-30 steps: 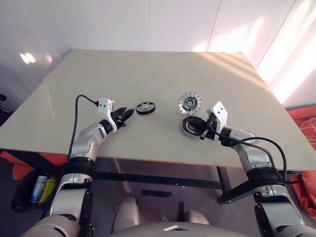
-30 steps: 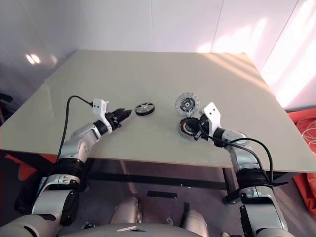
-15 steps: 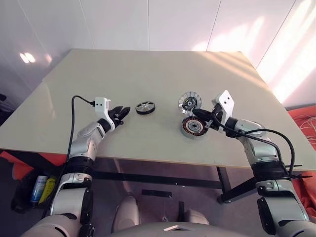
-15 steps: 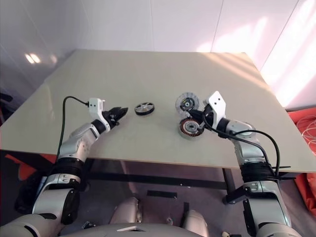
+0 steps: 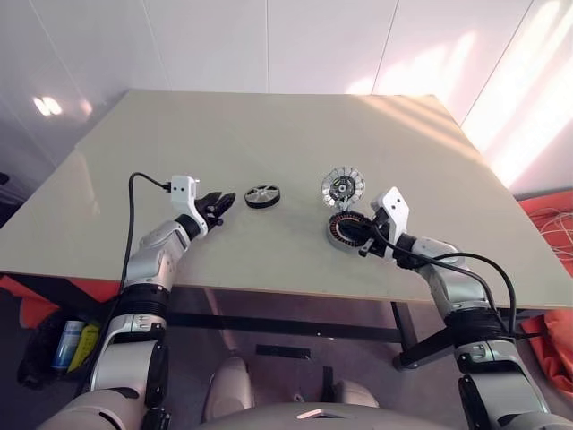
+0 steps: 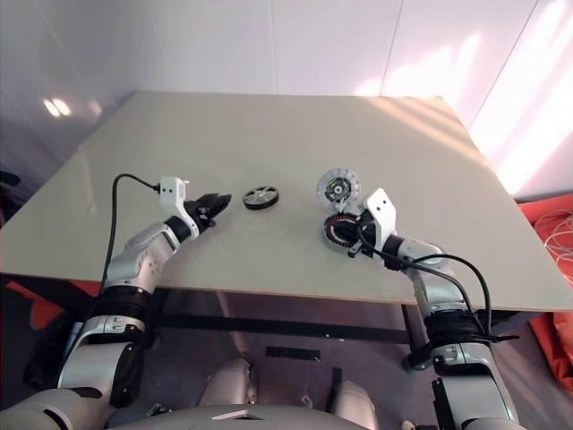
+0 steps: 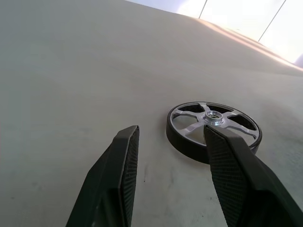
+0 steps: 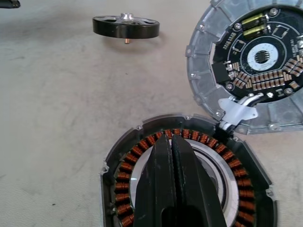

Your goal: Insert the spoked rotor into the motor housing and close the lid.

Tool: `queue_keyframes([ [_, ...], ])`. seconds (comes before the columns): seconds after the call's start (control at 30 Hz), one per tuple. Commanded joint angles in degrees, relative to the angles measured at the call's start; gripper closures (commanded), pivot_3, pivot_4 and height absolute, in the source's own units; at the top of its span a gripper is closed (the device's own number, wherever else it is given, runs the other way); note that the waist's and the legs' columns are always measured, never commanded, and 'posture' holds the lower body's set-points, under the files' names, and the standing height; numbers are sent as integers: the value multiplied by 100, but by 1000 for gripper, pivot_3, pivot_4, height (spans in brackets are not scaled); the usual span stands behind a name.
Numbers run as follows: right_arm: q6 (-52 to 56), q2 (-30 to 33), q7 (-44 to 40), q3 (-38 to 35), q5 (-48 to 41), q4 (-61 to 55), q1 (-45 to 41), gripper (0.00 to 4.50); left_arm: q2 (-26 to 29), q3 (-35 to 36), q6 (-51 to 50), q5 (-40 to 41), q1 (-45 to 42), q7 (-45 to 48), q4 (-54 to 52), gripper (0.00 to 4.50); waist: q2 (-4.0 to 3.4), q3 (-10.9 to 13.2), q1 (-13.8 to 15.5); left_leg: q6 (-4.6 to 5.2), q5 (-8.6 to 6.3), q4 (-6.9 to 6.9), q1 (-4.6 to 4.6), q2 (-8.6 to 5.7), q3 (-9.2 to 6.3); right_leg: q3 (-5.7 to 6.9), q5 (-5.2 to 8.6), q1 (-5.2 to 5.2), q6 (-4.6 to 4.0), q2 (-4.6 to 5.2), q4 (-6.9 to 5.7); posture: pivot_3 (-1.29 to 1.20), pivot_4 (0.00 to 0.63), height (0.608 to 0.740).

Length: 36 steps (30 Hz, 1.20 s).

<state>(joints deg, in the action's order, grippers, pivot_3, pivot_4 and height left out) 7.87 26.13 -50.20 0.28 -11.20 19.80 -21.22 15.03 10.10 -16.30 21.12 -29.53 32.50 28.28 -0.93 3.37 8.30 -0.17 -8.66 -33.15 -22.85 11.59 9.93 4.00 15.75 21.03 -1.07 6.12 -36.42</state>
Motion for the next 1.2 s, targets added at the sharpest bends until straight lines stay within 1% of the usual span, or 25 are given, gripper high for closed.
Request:
queue_keyframes([
  [0.03,-33,159,-1,-210,-135,-287,-293,4479,59,62,13,33,-121,-12,-273,2201,0,0,1,0,0,0,-1,0,0,0,0,2,0,0,0,0,0,740],
  [0.2,-18,231,-16,-243,-179,-439,-465,4479,46,57,-16,49,-110,-38,-316,2201,0,0,3,0,0,5,-12,1,1,0,0,13,0,-2,2,0,0,740],
  [0.47,4,223,-20,-229,-162,-461,-411,4479,35,63,-91,56,-76,-90,-424,2201,0,0,4,2,-1,5,-15,0,1,0,0,12,0,-2,7,0,0,740],
  [0.7,116,-87,-69,73,-73,-146,156,4479,47,74,-157,60,-44,-121,-543,2201,1,0,6,3,-2,6,-16,1,2,1,0,11,0,-2,12,0,0,740],
  [0.8,63,-135,14,138,46,-62,246,4479,63,87,-174,62,-35,-136,-573,2201,4,-2,0,4,-3,7,-13,0,2,-1,0,9,0,-1,12,0,0,740],
  [0.93,40,-26,43,-59,-40,-139,-1,4479,72,81,-197,58,-61,-147,-575,2201,9,-4,-7,4,-3,8,-3,2,2,-1,0,1,0,-2,13,0,0,740],
  [1.2,89,228,37,-298,-244,-702,-447,4479,30,61,-223,65,-89,-163,-587,2201,9,-3,-6,2,-2,8,-6,2,2,-2,0,6,0,-2,12,0,0,740],
])
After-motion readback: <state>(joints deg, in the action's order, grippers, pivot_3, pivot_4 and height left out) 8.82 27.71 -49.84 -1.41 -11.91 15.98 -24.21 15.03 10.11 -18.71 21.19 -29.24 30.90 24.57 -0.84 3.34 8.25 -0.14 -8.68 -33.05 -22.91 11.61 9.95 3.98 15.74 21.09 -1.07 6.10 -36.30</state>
